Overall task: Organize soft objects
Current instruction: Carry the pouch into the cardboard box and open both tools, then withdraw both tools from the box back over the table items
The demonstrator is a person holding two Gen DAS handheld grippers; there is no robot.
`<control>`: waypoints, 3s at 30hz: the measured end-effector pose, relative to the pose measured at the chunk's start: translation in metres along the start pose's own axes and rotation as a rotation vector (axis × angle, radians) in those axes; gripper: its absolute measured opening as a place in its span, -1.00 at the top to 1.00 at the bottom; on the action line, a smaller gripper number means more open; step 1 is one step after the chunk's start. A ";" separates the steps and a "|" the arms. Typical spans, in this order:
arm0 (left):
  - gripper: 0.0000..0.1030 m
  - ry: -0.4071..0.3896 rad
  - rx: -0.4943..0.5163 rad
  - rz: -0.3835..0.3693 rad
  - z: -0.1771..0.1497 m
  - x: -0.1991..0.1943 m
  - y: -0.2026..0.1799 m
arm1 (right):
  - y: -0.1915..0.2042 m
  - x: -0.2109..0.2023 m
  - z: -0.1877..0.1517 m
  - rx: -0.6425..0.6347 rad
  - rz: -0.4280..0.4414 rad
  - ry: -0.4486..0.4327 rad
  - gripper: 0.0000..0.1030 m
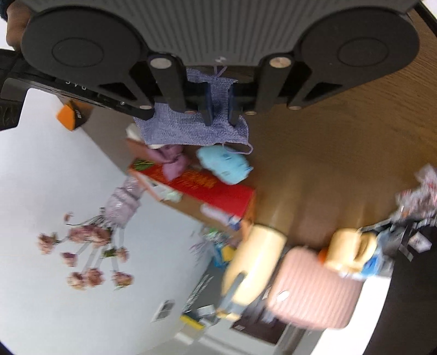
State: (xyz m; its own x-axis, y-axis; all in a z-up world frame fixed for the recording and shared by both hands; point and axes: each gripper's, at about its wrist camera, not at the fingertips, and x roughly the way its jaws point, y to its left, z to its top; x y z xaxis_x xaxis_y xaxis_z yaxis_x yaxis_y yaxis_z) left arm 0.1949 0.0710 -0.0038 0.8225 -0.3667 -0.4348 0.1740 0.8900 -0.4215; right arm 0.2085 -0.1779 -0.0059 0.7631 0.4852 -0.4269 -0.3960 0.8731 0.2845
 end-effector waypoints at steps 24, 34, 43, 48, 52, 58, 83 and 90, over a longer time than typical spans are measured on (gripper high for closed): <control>0.83 0.069 0.211 0.084 0.190 0.236 -0.065 | -0.128 0.155 0.201 0.030 -0.111 0.070 0.92; 0.74 0.246 0.402 0.272 0.166 0.325 -0.045 | -0.149 0.261 0.190 0.011 -0.155 0.316 0.79; 0.34 0.186 0.408 0.255 0.195 0.283 -0.056 | -0.151 0.222 0.212 -0.012 -0.155 0.288 0.49; 0.14 0.079 0.396 0.260 0.227 0.225 -0.074 | -0.134 0.150 0.248 -0.062 -0.196 0.163 0.23; 0.03 0.013 0.388 0.245 0.235 0.180 -0.087 | -0.122 0.097 0.257 -0.079 -0.219 0.083 0.18; -0.10 -0.048 0.389 0.249 0.224 0.136 -0.107 | -0.100 0.047 0.247 -0.115 -0.231 0.006 0.17; -0.65 -0.125 0.340 0.290 -0.037 -0.040 -0.057 | -0.018 -0.096 -0.040 -0.151 -0.191 -0.092 -0.17; -0.65 -0.063 0.344 0.255 -0.040 -0.020 -0.066 | -0.025 -0.088 -0.046 -0.122 -0.215 -0.077 -0.17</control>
State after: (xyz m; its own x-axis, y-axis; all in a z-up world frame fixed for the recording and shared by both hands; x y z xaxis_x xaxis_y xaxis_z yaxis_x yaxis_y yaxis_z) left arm 0.1457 0.0089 0.0012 0.8922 -0.1152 -0.4367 0.1222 0.9924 -0.0122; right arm 0.1273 -0.2400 -0.0150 0.8713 0.2866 -0.3985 -0.2755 0.9574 0.0864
